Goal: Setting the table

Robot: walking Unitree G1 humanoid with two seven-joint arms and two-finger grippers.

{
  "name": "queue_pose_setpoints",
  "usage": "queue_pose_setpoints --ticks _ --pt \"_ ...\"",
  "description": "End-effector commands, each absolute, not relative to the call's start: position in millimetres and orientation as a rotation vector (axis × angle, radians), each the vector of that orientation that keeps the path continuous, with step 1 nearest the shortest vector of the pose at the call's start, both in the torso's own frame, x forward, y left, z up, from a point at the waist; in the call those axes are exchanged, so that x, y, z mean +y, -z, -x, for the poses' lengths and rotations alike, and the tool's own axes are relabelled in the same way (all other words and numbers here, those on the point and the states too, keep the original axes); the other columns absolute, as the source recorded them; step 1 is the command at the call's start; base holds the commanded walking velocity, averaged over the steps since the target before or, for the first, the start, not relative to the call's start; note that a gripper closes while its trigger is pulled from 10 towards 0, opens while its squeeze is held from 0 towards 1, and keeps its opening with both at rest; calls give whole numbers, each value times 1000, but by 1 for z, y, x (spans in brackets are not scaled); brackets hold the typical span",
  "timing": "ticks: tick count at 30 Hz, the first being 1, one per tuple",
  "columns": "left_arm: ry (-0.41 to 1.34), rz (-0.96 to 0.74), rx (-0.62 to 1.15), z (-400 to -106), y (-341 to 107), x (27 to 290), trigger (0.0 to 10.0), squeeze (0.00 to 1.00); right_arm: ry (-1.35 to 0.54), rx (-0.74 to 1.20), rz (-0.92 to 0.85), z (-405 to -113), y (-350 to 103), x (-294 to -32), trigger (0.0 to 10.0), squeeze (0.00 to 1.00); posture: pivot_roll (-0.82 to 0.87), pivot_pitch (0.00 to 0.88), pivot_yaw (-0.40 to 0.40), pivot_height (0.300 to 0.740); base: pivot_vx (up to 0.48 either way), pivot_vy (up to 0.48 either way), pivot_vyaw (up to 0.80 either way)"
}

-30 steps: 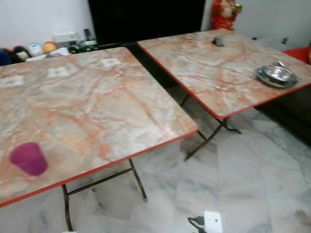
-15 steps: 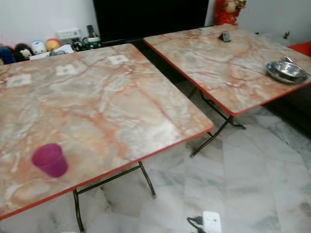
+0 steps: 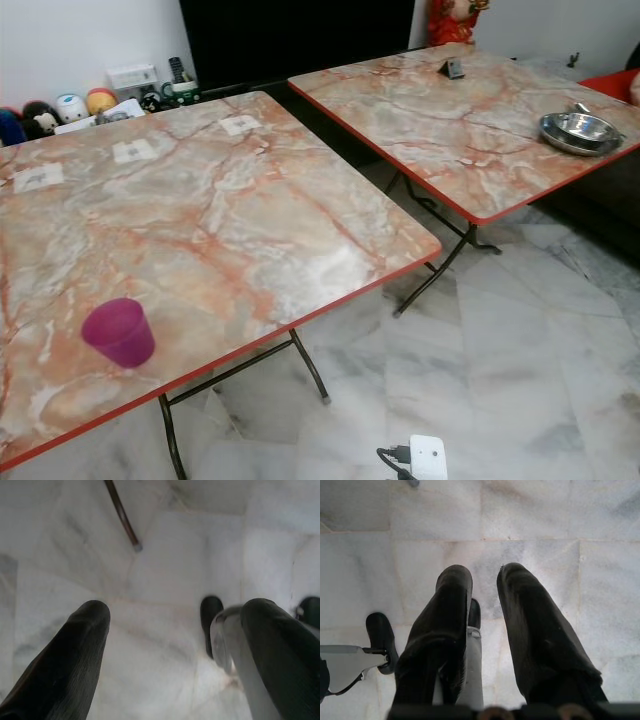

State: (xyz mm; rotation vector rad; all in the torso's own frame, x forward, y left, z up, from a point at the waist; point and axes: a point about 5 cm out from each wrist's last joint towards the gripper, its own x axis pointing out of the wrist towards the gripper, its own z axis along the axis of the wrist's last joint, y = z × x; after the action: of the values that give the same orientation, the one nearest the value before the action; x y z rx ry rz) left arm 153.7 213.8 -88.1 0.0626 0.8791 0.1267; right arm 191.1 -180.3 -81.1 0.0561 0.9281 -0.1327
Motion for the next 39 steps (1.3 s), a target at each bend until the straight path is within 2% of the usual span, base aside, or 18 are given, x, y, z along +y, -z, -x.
queue_pose_setpoints --ticks 1,9,20,21,23,25,27,29,30,32,39 --pt "-127 -79 889 -148 90 214 10000 0 138 930 -56 -191 81 -182 10000 0 21 68 12 740 0 0 0" --pt "-133 -99 804 -153 85 214 10000 0 137 931 -50 -191 81 -183 10000 0 27 66 12 740 0 0 0" --pt "-83 -172 773 -157 83 211 10000 0 124 934 -38 -191 81 -185 10000 0 44 60 9 740 0 0 0" --pt "-57 -393 604 -167 65 228 10000 0 123 934 -38 -191 81 -185 10000 0 43 58 10 740 0 0 0" --pt "29 -602 275 -170 23 251 10000 0 122 934 -37 -191 81 -185 10000 0 43 55 11 740 0 0 0" --pt "69 -665 190 -166 9 250 10000 0 121 935 -37 -191 81 -185 10000 0 43 52 12 740 0 0 0" --pt "78 -659 203 -166 12 243 10000 0 120 936 -35 -191 81 -184 10000 0 42 50 13 740 0 0 0" --pt "96 -641 314 -151 41 232 10000 0 121 937 -34 -190 81 -184 10000 0 36 47 14 740 0 0 0" --pt "46 -470 409 -153 46 238 10000 0 121 937 -35 -190 81 -184 10000 0 36 47 14 740 0 0 0" --pt "27 -283 397 -176 32 243 10000 0 122 938 -36 -190 81 -184 10000 0 29 44 16 740 0 0 0" --pt "64 -308 426 -165 31 237 10000 0 127 938 -38 -189 82 -184 10000 0 30 42 18 740 0 0 0"
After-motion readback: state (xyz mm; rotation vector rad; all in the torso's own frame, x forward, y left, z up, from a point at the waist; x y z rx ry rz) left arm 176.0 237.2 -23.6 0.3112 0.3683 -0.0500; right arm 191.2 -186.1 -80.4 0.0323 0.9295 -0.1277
